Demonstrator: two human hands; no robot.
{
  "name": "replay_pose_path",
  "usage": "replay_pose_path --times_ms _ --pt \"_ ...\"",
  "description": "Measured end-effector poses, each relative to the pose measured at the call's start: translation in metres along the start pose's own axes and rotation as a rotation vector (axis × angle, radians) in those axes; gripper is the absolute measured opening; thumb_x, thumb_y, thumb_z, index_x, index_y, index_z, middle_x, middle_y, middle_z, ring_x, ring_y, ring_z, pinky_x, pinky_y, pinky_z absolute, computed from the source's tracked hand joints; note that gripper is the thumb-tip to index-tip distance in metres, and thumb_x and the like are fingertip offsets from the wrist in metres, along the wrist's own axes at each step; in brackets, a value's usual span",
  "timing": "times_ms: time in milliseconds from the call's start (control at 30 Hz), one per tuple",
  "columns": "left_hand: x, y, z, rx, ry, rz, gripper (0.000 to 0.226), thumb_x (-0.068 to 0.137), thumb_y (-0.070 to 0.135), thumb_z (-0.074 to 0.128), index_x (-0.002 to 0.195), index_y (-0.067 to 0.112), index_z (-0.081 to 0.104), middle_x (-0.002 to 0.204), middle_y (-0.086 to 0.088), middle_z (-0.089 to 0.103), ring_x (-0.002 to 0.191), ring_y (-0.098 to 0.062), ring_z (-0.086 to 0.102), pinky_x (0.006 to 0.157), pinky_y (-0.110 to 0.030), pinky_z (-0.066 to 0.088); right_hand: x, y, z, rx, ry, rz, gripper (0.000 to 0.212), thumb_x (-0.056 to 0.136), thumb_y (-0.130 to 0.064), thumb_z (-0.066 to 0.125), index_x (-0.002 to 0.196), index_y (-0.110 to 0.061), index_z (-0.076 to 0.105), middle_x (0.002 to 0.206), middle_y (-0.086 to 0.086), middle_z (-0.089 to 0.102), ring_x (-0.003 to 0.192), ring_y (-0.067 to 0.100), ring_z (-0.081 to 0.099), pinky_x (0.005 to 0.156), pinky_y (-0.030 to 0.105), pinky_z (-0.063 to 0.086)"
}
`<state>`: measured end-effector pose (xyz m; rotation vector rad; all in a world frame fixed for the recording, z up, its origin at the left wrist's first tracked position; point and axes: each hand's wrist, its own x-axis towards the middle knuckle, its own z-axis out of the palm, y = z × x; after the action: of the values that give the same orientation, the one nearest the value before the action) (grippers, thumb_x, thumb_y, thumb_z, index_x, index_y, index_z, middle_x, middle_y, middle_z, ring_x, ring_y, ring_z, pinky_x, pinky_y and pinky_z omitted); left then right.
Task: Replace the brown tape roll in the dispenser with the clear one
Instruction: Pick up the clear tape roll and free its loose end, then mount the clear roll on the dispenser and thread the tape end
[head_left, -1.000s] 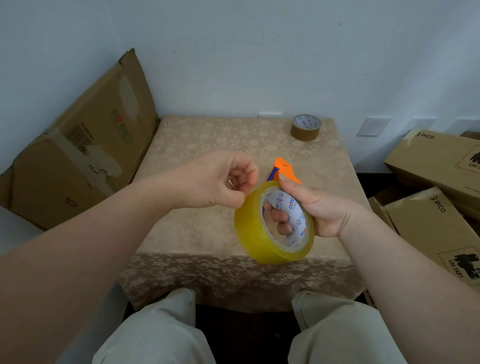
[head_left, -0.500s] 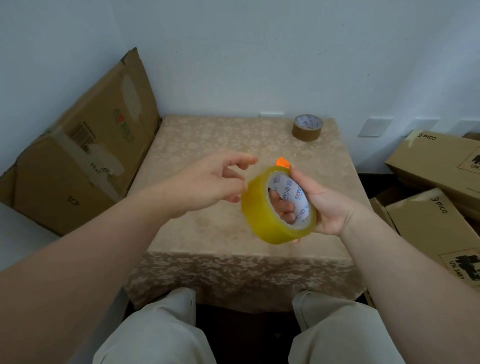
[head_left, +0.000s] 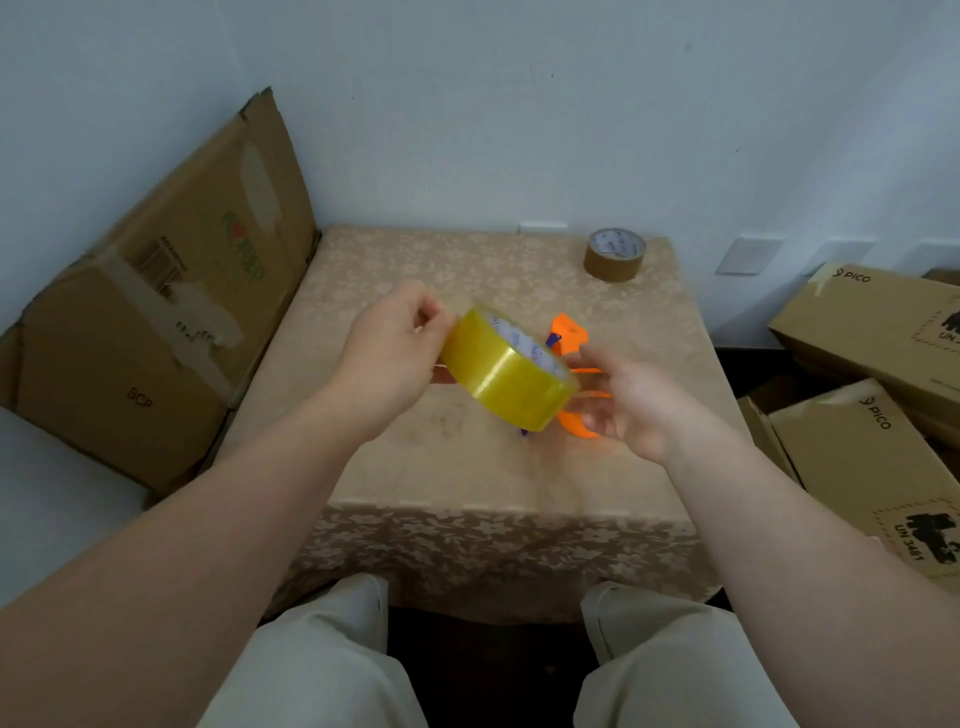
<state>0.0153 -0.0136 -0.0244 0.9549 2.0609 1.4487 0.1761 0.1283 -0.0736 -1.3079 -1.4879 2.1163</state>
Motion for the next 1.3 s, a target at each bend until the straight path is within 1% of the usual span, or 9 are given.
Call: replay_pose_path --times_ms 100,233,433,533,633,700,800,900,1300 --pt "0.005 -0.010 -0.002 0.173 0.068 -0.009 0.021 0.090 0.013 0.050 0.070 0.018 0.049 0.074 -0.005 0.056 0.058 -0.016 0.061 0.060 -0.040 0.059 0.007 0.008 0.004 -0.529 0.209 -0.202 0.020 0.081 -0.011 0.053 0.083 -0.026 0.067 0.079 0.000 0.060 0.069 0.017 0.055 0.055 0.027 0.042" --pt "0.005 -0.026 0.001 0.291 0.021 -0.049 0.014 0.091 0.016 0.049 0.077 0.013 0.052 0.076 -0.005 0.056 0.064 -0.022 0.064 0.063 -0.047 0.058 0.020 0.022 0.016 -1.033 0.294 -0.326 0.029 0.074 -0.009 0.055 0.095 -0.023 0.069 0.096 0.009 0.068 0.090 0.031 0.062 0.067 0.033 0.046" --pt "0.006 -0.037 0.005 0.338 -0.017 -0.082 0.012 0.089 0.014 0.050 0.085 0.004 0.054 0.081 -0.011 0.056 0.077 -0.035 0.063 0.069 -0.050 0.056 0.047 0.035 0.010 -1.131 0.403 -0.384 0.038 0.076 -0.011 0.055 0.110 -0.024 0.043 0.075 0.002 0.050 0.053 0.013 0.039 0.045 0.021 0.026" --pt "0.009 -0.041 0.005 0.370 -0.022 -0.066 0.013 0.088 0.013 0.051 0.087 0.002 0.057 0.090 -0.020 0.060 0.088 -0.038 0.060 0.078 -0.049 0.053 0.050 0.038 0.010 -1.015 0.428 -0.446 0.050 0.078 -0.009 0.051 0.121 -0.031 0.039 0.074 0.004 0.049 0.056 0.020 0.047 0.045 0.023 0.031" --pt "0.011 -0.043 0.005 0.339 -0.028 -0.093 0.012 0.089 0.014 0.051 0.087 0.003 0.057 0.093 -0.022 0.061 0.091 -0.038 0.059 0.081 -0.050 0.052 0.051 0.033 0.012 -0.796 0.418 -0.326 0.025 0.080 -0.008 0.054 0.101 -0.020 0.055 0.071 0.003 0.059 0.066 0.031 0.056 0.054 0.026 0.046" --pt "0.013 -0.043 0.003 0.315 -0.024 -0.114 0.010 0.089 0.014 0.052 0.085 0.006 0.056 0.091 -0.021 0.061 0.091 -0.039 0.059 0.082 -0.051 0.051 0.042 0.025 0.016 -0.414 0.272 -0.241 0.019 0.081 -0.006 0.059 0.098 -0.012 0.063 0.087 0.012 0.069 0.077 0.028 0.065 0.068 0.031 0.053" --pt "0.015 -0.037 0.001 0.272 -0.014 -0.142 0.011 0.088 0.016 0.052 0.082 0.009 0.057 0.085 -0.015 0.058 0.091 -0.038 0.059 0.082 -0.053 0.052 0.022 0.009 0.022 0.136 0.039 -0.254 0.019 0.087 -0.001 0.051 0.095 -0.011 0.064 0.071 0.004 0.071 0.062 0.013 0.067 0.065 0.028 0.052" --pt "0.015 -0.026 -0.002 0.233 -0.012 -0.149 0.014 0.088 0.018 0.051 0.083 0.008 0.058 0.089 -0.016 0.061 0.092 -0.037 0.061 0.082 -0.053 0.052 0.004 -0.002 0.025 0.386 -0.076 -0.262 0.017 0.091 -0.008 0.049 0.093 -0.018 0.063 0.066 -0.003 0.072 0.062 0.010 0.066 0.065 0.028 0.053" --pt "0.002 0.022 -0.004 0.032 -0.176 -0.311 0.009 0.087 0.008 0.048 0.081 0.007 0.054 0.067 -0.010 0.062 0.054 -0.019 0.062 0.052 -0.029 0.056 -0.035 -0.007 0.033 0.338 -0.277 -0.351 0.021 0.090 -0.034 0.058 0.106 -0.025 0.067 0.096 0.000 0.075 0.086 0.017 0.071 0.072 0.036 0.057"
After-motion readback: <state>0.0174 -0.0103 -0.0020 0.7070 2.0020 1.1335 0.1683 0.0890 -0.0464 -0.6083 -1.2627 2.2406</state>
